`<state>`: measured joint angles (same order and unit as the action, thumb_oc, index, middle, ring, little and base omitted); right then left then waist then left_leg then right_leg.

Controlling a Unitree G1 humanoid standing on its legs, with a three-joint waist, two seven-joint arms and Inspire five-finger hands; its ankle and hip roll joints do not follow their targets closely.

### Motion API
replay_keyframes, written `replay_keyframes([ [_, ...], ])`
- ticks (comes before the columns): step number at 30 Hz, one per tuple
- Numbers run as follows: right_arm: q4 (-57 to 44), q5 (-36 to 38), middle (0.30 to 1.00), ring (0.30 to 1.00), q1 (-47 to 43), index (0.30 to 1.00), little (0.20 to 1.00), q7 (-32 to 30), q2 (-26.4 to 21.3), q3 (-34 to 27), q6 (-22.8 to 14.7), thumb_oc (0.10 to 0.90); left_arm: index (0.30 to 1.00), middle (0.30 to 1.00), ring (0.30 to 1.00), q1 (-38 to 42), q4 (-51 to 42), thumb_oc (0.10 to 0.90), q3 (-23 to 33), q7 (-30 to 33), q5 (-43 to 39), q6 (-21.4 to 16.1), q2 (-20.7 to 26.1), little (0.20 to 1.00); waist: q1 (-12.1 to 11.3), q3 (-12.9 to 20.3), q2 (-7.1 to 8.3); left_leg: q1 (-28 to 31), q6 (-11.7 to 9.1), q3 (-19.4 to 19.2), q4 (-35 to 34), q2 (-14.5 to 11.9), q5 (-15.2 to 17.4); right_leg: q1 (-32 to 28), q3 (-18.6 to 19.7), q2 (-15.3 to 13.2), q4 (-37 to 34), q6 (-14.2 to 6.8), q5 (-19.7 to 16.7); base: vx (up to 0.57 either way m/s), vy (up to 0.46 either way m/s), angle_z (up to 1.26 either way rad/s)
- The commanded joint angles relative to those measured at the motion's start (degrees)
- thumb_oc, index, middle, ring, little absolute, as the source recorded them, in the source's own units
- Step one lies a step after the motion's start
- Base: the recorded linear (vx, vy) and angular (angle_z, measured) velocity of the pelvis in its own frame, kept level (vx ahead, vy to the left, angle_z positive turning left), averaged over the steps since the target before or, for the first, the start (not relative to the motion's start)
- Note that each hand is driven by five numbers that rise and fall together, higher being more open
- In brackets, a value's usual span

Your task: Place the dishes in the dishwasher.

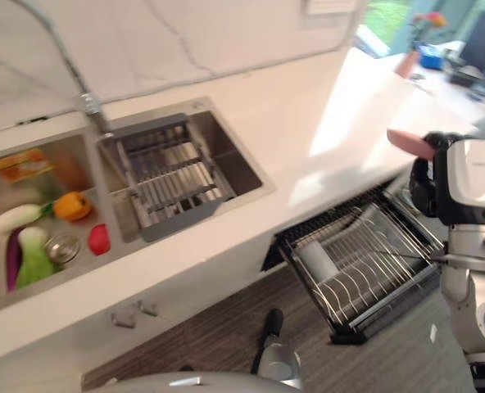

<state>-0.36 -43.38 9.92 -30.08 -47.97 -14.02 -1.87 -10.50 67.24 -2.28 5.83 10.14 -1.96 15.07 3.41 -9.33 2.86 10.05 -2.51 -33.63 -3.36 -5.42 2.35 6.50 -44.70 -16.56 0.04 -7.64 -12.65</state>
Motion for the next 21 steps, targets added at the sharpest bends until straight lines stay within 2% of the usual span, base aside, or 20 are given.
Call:
replay_keyframes([
  [1,-6.40,-3.86,0.300,0.300,-6.49,0.300,0.300,-2.28,-6.25,-3.63,2.36,0.400,0.900,0.900,0.900,3.65,1.76,0.800,1.76,0.89,-5.75,-0.22,-0.36,0.900,-3.45,1.41,0.84,-0.79,0.72,9.97,-1.12,-0.03,4.09,-3.84,7.63,-10.66,3.68,-7.36,-1.01,-0.03,-0.075,-1.23],
  [3,-5.11,-4.59,0.300,0.300,-3.75,0.300,0.300,-1.46,-5.14,-3.99,3.18,0.400,0.900,0.900,0.900,4.14,0.87,0.800,1.81,0.76,-7.60,-0.35,-0.63,0.900,-2.94,1.37,1.15,-1.55,1.23,10.41,-1.04,0.20,3.48,-4.36,13.27,-10.00,6.58,-7.36,0.79,-0.07,-0.020,-0.55],
  [5,-3.73,-5.01,0.300,0.300,-2.33,0.300,0.300,-0.63,-4.20,-3.33,3.30,0.400,0.900,0.900,0.900,4.67,-0.85,0.800,0.06,0.46,-6.61,-0.81,-0.32,0.900,-2.73,2.05,1.28,-2.66,1.49,10.19,-1.00,0.69,3.32,-5.65,16.83,-8.85,7.36,-7.31,3.75,-0.08,-0.012,-0.34],
  [6,-3.64,-5.02,0.300,0.300,-2.17,0.300,0.300,-0.69,-4.11,-3.35,3.26,0.400,0.900,0.900,0.900,4.44,-1.05,0.800,-0.07,0.45,-6.59,-0.73,-0.20,0.900,-2.99,2.23,1.40,-2.64,1.47,10.03,-1.01,0.73,3.35,-5.47,17.03,-8.88,7.46,-7.30,3.88,-0.05,-0.136,-0.42],
  [7,-2.77,-4.52,0.300,0.300,-2.15,0.300,0.300,-0.59,-3.70,-2.05,2.93,0.400,0.900,0.900,0.900,3.84,-3.44,0.800,-1.70,0.17,-6.79,-1.11,-0.46,0.900,-3.56,3.01,2.00,-3.42,0.84,9.64,-0.85,0.72,2.59,-7.88,16.96,-8.07,4.54,-7.36,3.22,-0.04,-0.178,-0.32],
  [9,-1.17,-4.53,0.300,0.300,-1.92,0.300,0.300,0.15,-2.91,0.32,2.68,0.400,0.900,0.900,0.900,3.77,-3.97,0.800,-1.56,-0.17,-8.20,-0.94,-0.67,0.900,-4.50,3.74,2.21,-4.12,0.24,9.02,-0.07,0.11,2.06,-9.27,15.65,-7.34,1.28,-7.36,2.88,-0.02,-0.234,-0.26],
  [10,-0.28,-4.26,0.300,0.300,-2.36,0.300,0.300,1.08,-2.83,2.56,2.28,0.400,0.900,0.900,0.900,3.56,-4.01,0.800,-1.37,-0.14,-9.24,-0.85,-0.86,0.900,-5.16,4.38,2.23,-4.29,-0.16,8.78,0.16,-0.48,1.76,-10.20,14.93,-6.58,-0.58,-7.36,3.41,0.04,-0.208,-0.19],
  [14,1.64,-2.95,0.300,0.300,-3.19,0.300,0.300,3.25,-2.08,6.50,1.17,0.400,0.900,0.900,0.900,3.67,-3.85,0.800,-1.29,-0.17,-10.62,-0.35,-1.48,0.900,-5.12,4.71,2.11,-4.64,-1.17,9.81,0.41,-1.95,1.01,-11.20,15.06,-4.62,-1.67,-7.20,5.74,0.05,-0.124,-0.07],
  [18,4.03,-2.18,0.300,0.300,-4.60,0.300,0.300,4.80,-2.26,11.30,-0.42,0.400,0.900,0.900,0.900,3.11,-3.39,0.800,-2.70,-0.69,-9.96,-0.31,-2.44,0.900,-5.06,4.67,1.16,-4.59,-2.63,11.07,0.47,-4.06,-0.35,-13.19,13.80,-2.08,-2.71,-6.03,8.10,0.04,-0.159,0.21],
  [21,7.68,-2.00,0.300,0.300,-7.17,0.300,0.300,5.49,-2.84,15.99,-1.23,0.400,0.900,0.900,0.900,2.55,-2.59,0.800,-3.48,-1.02,-9.86,-0.21,-2.82,0.900,-5.83,4.66,-0.10,-4.93,-4.10,12.05,-0.29,-6.14,-2.36,-14.54,12.32,0.33,-4.36,-5.03,9.72,0.02,-0.164,0.36],
])
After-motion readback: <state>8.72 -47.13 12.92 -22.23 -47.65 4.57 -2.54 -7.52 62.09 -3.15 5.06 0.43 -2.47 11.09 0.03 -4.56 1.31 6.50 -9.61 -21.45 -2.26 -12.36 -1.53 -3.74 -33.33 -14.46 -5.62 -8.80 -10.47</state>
